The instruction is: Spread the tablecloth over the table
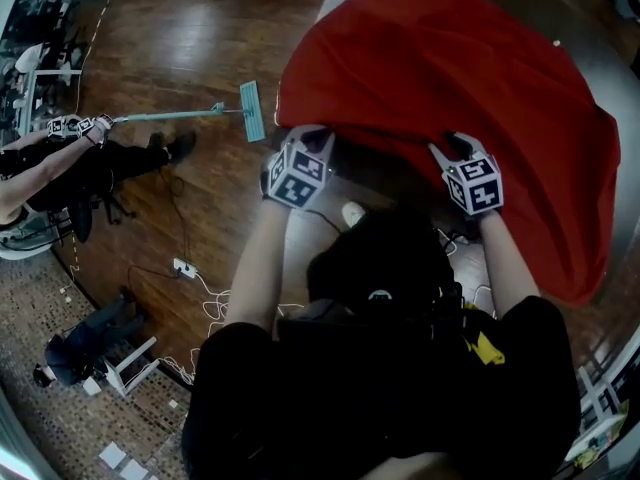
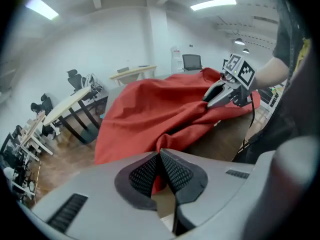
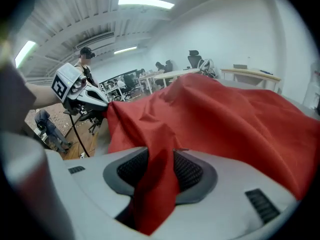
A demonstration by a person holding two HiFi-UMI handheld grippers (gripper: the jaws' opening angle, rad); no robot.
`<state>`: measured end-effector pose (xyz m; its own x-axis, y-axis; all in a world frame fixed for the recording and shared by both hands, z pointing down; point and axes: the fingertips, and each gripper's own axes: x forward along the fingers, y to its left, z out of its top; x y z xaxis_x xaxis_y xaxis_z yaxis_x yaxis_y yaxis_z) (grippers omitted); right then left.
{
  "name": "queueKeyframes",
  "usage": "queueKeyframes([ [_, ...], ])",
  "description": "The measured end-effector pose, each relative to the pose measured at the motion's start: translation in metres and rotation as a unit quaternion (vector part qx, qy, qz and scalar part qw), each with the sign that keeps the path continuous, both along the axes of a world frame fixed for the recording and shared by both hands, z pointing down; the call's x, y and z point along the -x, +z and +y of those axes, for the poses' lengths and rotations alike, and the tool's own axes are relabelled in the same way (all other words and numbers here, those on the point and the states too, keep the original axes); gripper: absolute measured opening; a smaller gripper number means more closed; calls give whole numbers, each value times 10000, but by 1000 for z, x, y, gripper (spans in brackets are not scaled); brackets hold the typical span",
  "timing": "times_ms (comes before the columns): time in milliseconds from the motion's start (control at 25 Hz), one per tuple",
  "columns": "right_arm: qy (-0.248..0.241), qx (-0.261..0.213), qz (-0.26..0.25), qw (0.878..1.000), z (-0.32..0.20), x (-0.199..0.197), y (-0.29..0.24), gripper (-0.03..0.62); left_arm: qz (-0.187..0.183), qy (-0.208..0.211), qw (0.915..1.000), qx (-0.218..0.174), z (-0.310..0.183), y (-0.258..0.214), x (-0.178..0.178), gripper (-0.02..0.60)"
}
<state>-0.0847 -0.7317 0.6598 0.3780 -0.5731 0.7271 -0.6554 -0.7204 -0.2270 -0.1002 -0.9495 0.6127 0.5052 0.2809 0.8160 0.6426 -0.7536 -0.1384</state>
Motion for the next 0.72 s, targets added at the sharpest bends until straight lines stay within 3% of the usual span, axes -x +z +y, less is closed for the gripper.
queueKeyframes([
  [120,244,186,138,9994,1,1,-8,170,342,-9,9994,-62,-38,-33,-1,12],
  [200,352,610,295,9971,5,5,-5,170,458,-61,9989,-95,-66,-41,5,12],
  [320,472,1233,508,9899,15,17,2,167,411,-28,9992,18,-94,-43,26,12],
  [440,636,1506,631,9845,9,36,17,167,248,301,9992,125,-109,-33,63,12],
  [600,763,1840,1023,9746,-15,55,11,166,124,763,9970,-11,-125,-27,116,12],
  [720,802,2163,1326,9640,-29,58,-10,106,157,849,9963,-38,-141,-37,131,11],
])
